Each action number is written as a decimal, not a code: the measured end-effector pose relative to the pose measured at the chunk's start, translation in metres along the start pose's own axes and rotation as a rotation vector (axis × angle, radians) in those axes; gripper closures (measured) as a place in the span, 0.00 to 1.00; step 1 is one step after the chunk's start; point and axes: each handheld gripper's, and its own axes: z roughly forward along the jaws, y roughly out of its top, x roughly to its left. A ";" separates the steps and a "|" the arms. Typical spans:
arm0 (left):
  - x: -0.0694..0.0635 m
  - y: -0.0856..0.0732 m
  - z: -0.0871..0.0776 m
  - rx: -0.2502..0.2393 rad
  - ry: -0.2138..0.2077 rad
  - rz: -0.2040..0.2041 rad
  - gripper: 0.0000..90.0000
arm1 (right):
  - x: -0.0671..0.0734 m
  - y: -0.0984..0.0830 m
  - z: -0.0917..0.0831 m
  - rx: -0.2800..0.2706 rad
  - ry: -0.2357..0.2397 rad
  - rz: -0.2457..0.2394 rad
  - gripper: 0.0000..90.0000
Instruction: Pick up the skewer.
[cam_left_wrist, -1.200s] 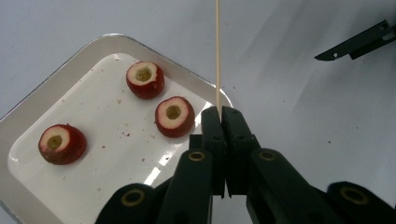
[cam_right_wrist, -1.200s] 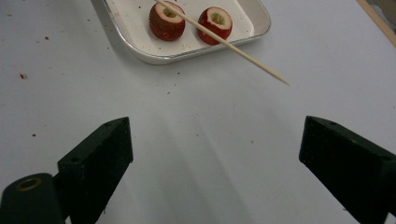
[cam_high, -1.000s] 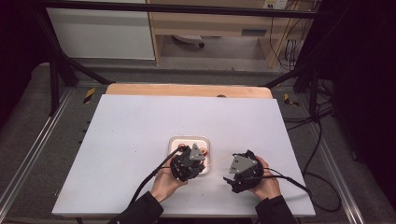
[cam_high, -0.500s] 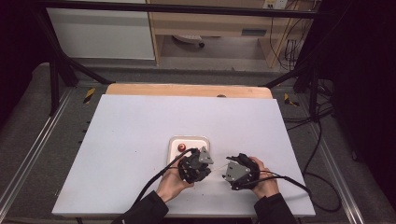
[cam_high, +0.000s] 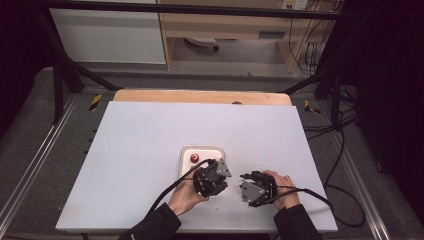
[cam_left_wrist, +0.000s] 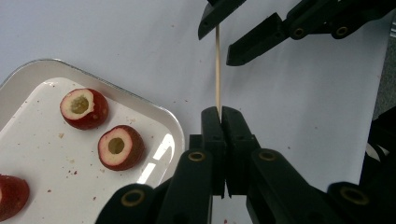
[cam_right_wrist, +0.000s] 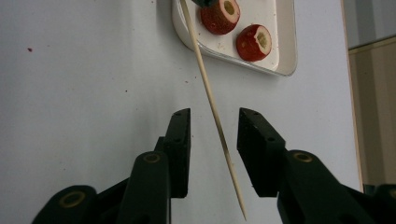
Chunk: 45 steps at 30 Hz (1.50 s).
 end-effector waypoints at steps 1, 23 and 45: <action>0.000 0.000 0.000 0.004 -0.003 0.004 0.99 | 0.000 0.000 0.000 0.007 -0.002 -0.019 0.77; 0.007 0.001 -0.002 0.034 -0.031 -0.011 0.97 | 0.002 0.002 0.001 0.034 -0.015 -0.221 0.99; 0.013 0.021 0.024 0.271 -0.061 0.014 0.97 | 0.002 0.020 0.006 0.100 -0.060 -0.406 0.99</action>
